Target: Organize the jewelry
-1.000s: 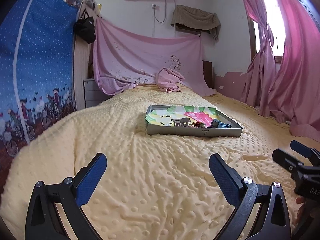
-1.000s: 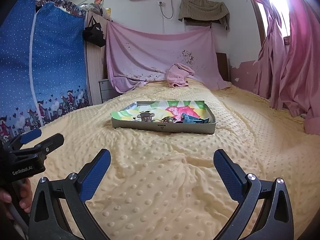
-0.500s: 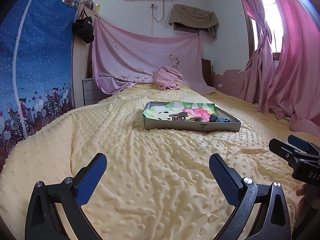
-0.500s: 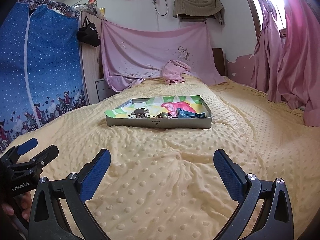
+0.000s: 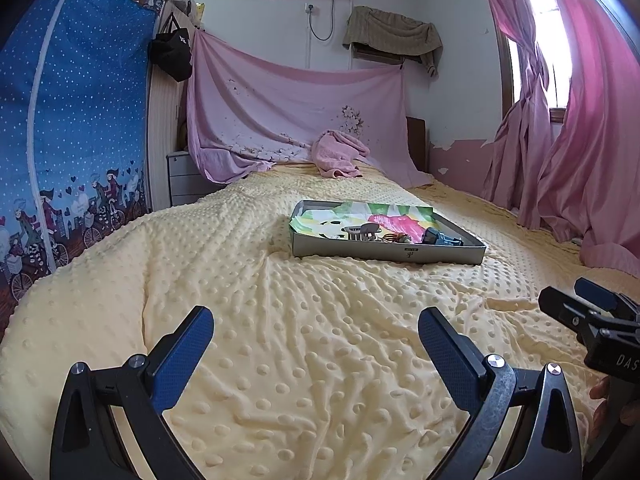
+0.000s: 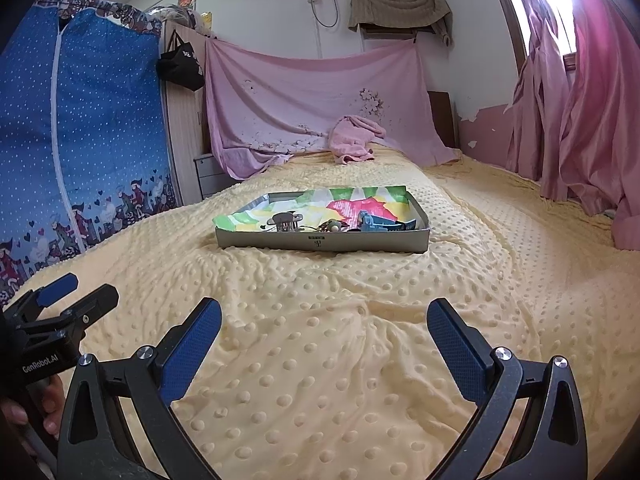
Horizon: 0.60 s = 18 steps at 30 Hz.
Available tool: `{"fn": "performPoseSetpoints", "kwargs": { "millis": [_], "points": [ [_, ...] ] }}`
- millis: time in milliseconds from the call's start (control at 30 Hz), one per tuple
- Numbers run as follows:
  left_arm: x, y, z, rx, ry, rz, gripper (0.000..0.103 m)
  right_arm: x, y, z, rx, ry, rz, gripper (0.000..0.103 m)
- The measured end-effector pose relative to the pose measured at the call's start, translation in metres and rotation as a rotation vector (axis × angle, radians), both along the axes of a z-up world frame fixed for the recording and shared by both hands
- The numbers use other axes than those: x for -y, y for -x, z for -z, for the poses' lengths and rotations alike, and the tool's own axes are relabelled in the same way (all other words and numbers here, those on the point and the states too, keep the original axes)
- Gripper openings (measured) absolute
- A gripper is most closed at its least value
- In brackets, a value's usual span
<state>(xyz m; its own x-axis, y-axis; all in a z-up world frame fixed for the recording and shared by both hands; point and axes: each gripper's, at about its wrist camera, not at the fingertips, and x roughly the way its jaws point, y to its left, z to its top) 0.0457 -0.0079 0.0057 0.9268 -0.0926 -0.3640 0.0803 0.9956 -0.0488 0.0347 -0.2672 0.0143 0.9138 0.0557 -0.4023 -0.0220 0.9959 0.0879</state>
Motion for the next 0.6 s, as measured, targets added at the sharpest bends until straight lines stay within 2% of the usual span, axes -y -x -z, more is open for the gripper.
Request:
{"fn": "performPoseSetpoints", "kwargs": {
  "millis": [600],
  "points": [
    [-0.0014, 0.0002, -0.0013, 0.002, 0.003, -0.002, 0.103, -0.0033, 0.0006, 0.0004, -0.001, 0.005, -0.005, 0.101]
  ]
}}
